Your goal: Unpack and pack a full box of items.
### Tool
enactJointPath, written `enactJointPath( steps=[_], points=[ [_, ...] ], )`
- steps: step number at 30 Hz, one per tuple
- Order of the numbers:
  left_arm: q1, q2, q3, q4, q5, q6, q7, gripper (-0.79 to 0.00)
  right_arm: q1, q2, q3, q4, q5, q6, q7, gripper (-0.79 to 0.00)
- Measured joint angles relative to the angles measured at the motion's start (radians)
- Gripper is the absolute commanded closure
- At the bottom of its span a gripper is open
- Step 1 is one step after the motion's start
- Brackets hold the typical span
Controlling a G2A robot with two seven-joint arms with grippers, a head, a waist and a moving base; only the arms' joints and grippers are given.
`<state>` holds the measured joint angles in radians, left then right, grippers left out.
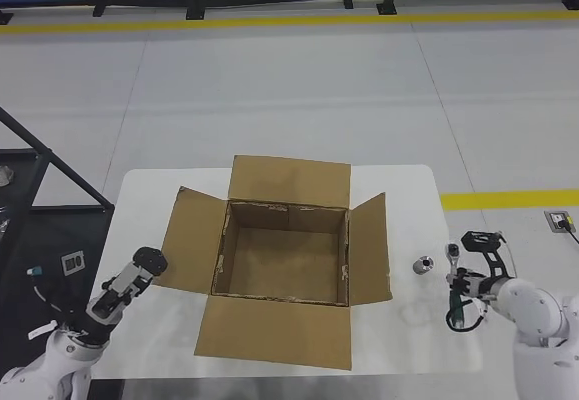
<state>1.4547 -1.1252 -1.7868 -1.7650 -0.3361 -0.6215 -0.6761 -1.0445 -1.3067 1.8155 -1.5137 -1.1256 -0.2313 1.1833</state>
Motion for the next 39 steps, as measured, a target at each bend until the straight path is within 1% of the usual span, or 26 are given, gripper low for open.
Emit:
enactJointPath(
  steps=[5,10,21,30,39],
  points=[
    [0.003,0.002,-0.007,0.008,-0.003,-0.002,0.008,-0.785,0.017,0.005,-0.036,0.077,0.004,0.000,-0.037,0.000],
    [0.013,0.004,-0.022,0.019,-0.014,-0.008,0.024,-0.785,0.029,0.010,-0.066,0.124,0.003,0.015,-0.073,0.000],
    [0.017,0.004,-0.025,0.021,-0.017,-0.009,0.027,-0.785,0.041,0.020,-0.116,0.169,0.012,0.038,-0.103,0.000],
    [0.017,0.004,-0.025,0.021,-0.017,-0.009,0.027,-0.785,0.069,0.019,-0.197,0.188,0.024,0.065,-0.121,0.000],
    [0.017,0.004,-0.025,0.021,-0.017,-0.009,0.027,-0.785,0.070,0.035,-0.178,0.206,-0.031,0.120,-0.177,0.000]
  ],
)
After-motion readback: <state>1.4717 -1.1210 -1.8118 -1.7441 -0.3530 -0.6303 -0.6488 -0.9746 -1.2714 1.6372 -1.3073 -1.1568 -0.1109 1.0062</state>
